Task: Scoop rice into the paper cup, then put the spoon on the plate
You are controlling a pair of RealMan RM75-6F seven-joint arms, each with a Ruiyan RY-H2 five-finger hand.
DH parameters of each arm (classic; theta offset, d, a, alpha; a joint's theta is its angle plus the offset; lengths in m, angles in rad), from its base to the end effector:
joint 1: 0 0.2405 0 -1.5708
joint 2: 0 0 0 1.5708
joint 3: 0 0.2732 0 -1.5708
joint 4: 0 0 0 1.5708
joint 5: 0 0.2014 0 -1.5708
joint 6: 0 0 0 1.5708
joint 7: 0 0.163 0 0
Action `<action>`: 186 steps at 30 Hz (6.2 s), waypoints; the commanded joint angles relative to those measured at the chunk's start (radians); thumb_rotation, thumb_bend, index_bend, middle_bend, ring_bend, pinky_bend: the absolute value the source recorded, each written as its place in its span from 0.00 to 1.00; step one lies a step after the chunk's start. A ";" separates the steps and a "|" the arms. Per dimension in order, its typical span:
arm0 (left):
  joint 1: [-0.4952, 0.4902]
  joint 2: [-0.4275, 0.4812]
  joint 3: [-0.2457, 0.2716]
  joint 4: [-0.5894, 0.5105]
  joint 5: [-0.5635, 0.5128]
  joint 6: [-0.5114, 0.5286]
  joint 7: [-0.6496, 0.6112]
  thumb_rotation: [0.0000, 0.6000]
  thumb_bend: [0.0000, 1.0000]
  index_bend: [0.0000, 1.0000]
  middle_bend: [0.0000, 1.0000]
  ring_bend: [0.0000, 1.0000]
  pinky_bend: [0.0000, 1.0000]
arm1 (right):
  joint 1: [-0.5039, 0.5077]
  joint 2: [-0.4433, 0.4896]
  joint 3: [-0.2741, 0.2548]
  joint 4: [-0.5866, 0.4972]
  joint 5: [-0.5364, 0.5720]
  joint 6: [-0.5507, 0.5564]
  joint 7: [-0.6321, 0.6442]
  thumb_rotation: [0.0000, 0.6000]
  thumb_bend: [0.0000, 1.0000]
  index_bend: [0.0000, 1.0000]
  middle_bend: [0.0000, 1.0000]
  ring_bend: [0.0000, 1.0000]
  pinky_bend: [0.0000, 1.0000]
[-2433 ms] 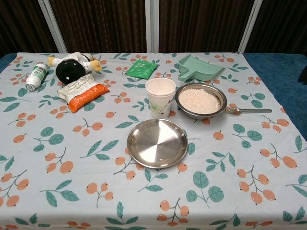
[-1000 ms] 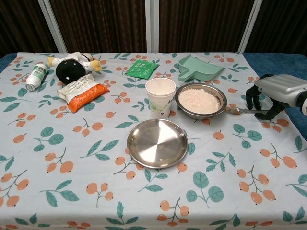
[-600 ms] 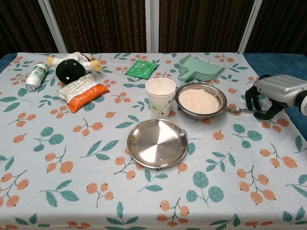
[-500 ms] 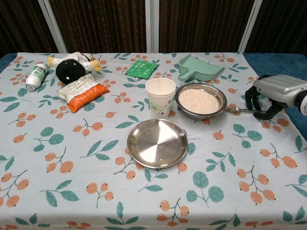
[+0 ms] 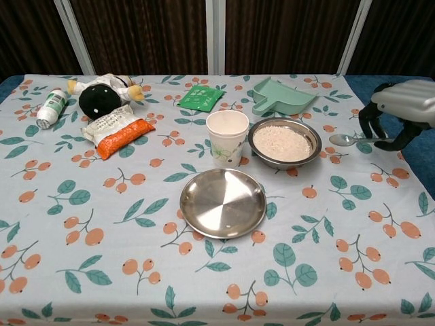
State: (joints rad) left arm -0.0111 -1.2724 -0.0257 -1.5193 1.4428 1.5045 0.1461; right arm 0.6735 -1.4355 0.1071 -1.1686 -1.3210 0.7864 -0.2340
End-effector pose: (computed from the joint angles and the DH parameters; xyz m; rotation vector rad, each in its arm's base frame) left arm -0.3503 0.1706 0.1326 -1.3305 -0.9155 -0.7479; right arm -0.2680 -0.3944 0.0335 1.9431 -0.7183 0.5429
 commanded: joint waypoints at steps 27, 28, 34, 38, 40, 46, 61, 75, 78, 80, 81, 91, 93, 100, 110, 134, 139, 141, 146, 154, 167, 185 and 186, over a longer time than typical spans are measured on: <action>0.019 -0.012 0.003 0.032 0.004 0.021 -0.047 1.00 0.04 0.14 0.09 0.02 0.00 | 0.393 -0.019 -0.078 -0.139 0.423 -0.192 -0.597 1.00 0.38 0.67 0.64 0.28 0.03; 0.020 -0.011 0.003 0.033 0.004 0.021 -0.047 1.00 0.04 0.14 0.09 0.02 0.00 | 0.400 -0.026 -0.081 -0.137 0.439 -0.183 -0.609 1.00 0.38 0.67 0.64 0.28 0.03; 0.022 -0.007 0.000 0.037 -0.001 0.021 -0.053 1.00 0.04 0.14 0.09 0.02 0.00 | 0.455 -0.079 -0.113 -0.110 0.528 -0.151 -0.695 1.00 0.38 0.68 0.64 0.28 0.03; 0.024 -0.008 0.000 0.039 -0.004 0.021 -0.055 1.00 0.04 0.14 0.09 0.02 0.00 | 0.487 -0.116 -0.124 -0.089 0.572 -0.135 -0.729 1.00 0.38 0.68 0.64 0.28 0.03; 0.025 -0.009 0.000 0.040 -0.005 0.020 -0.056 1.00 0.04 0.14 0.09 0.02 0.00 | 0.495 -0.128 -0.128 -0.085 0.581 -0.130 -0.732 1.00 0.38 0.68 0.64 0.28 0.03; 0.028 -0.009 0.000 0.042 -0.005 0.021 -0.059 1.00 0.04 0.14 0.09 0.02 0.00 | 0.486 -0.126 -0.136 -0.105 0.563 -0.100 -0.690 1.00 0.38 0.68 0.64 0.28 0.03; 0.027 -0.005 -0.001 0.031 0.005 0.028 -0.047 1.00 0.04 0.14 0.09 0.02 0.00 | 0.303 -0.046 -0.133 -0.142 0.321 0.041 -0.349 1.00 0.38 0.68 0.64 0.28 0.03; 0.023 0.002 -0.006 0.022 0.010 0.031 -0.040 1.00 0.04 0.14 0.09 0.02 0.00 | 0.259 0.061 -0.059 -0.212 0.182 0.080 -0.186 1.00 0.38 0.68 0.64 0.29 0.02; 0.024 0.001 -0.006 0.023 0.010 0.033 -0.042 1.00 0.04 0.14 0.09 0.02 0.00 | 0.281 0.060 -0.036 -0.238 0.182 0.058 -0.201 1.00 0.38 0.68 0.64 0.29 0.02; 0.026 0.000 -0.005 0.025 0.010 0.033 -0.044 1.00 0.04 0.14 0.09 0.02 0.00 | 0.303 0.051 -0.023 -0.246 0.186 0.038 -0.226 1.00 0.38 0.68 0.64 0.29 0.02; 0.026 0.000 -0.004 0.026 0.010 0.034 -0.045 1.00 0.04 0.14 0.09 0.02 0.00 | 0.313 0.044 -0.019 -0.246 0.189 0.029 -0.240 1.00 0.38 0.68 0.64 0.29 0.02; 0.038 -0.006 0.003 0.038 0.006 0.038 -0.062 1.00 0.04 0.14 0.09 0.02 0.00 | 0.430 -0.037 0.003 -0.227 0.297 -0.043 -0.466 1.00 0.38 0.68 0.64 0.29 0.02; 0.040 -0.007 0.002 0.042 0.005 0.039 -0.065 1.00 0.04 0.14 0.09 0.02 0.00 | 0.453 -0.042 -0.002 -0.229 0.313 -0.042 -0.526 1.00 0.38 0.68 0.64 0.29 0.01; 0.039 -0.013 0.001 0.049 0.005 0.036 -0.067 1.00 0.04 0.14 0.09 0.02 0.00 | 0.532 -0.044 -0.047 -0.252 0.331 -0.031 -0.755 1.00 0.38 0.68 0.64 0.29 0.00; 0.047 -0.019 0.004 0.056 0.004 0.040 -0.080 1.00 0.04 0.14 0.09 0.02 0.00 | 0.612 -0.055 -0.120 -0.241 0.253 -0.001 -0.992 1.00 0.38 0.69 0.64 0.29 0.00; 0.053 -0.023 0.004 0.062 0.012 0.047 -0.096 1.00 0.04 0.14 0.09 0.02 0.00 | 0.596 -0.036 -0.160 -0.302 0.262 0.085 -1.145 1.00 0.38 0.69 0.64 0.29 0.00; 0.052 -0.021 0.002 0.058 0.016 0.049 -0.089 1.00 0.04 0.14 0.09 0.02 0.00 | 0.576 -0.026 -0.155 -0.309 0.255 0.109 -1.118 1.00 0.38 0.69 0.64 0.29 0.00; 0.051 -0.019 0.001 0.055 0.016 0.049 -0.086 1.00 0.04 0.14 0.09 0.02 0.00 | 0.567 -0.024 -0.147 -0.315 0.255 0.116 -1.093 1.00 0.38 0.69 0.64 0.29 0.00; 0.050 -0.016 0.001 0.049 0.014 0.046 -0.081 1.00 0.04 0.14 0.09 0.02 0.00 | 0.543 -0.039 -0.152 -0.308 0.260 0.129 -1.078 1.00 0.38 0.69 0.64 0.29 0.00; 0.050 -0.013 0.000 0.042 0.015 0.047 -0.074 1.00 0.04 0.14 0.09 0.02 0.00 | 0.493 -0.059 -0.134 -0.285 0.218 0.154 -0.943 1.00 0.38 0.69 0.64 0.29 0.00; 0.052 -0.006 -0.001 0.031 0.015 0.051 -0.066 1.00 0.04 0.14 0.09 0.02 0.00 | 0.335 0.001 -0.109 -0.434 0.091 0.256 -0.539 1.00 0.38 0.69 0.64 0.29 0.00; 0.064 -0.006 0.004 0.030 0.017 0.065 -0.077 1.00 0.04 0.14 0.09 0.02 0.00 | 0.248 -0.235 -0.132 -0.318 0.024 0.216 -0.481 1.00 0.36 0.66 0.61 0.27 0.00; 0.065 -0.008 0.005 0.032 0.016 0.065 -0.079 1.00 0.04 0.14 0.09 0.02 0.00 | 0.244 -0.242 -0.133 -0.309 0.025 0.214 -0.485 1.00 0.36 0.66 0.61 0.27 0.00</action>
State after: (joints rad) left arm 0.0533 -1.2796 -0.0214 -1.4876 1.4596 1.5693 0.0677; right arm 0.9249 -1.6676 -0.0234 -1.4881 -1.2979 1.0049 -0.7110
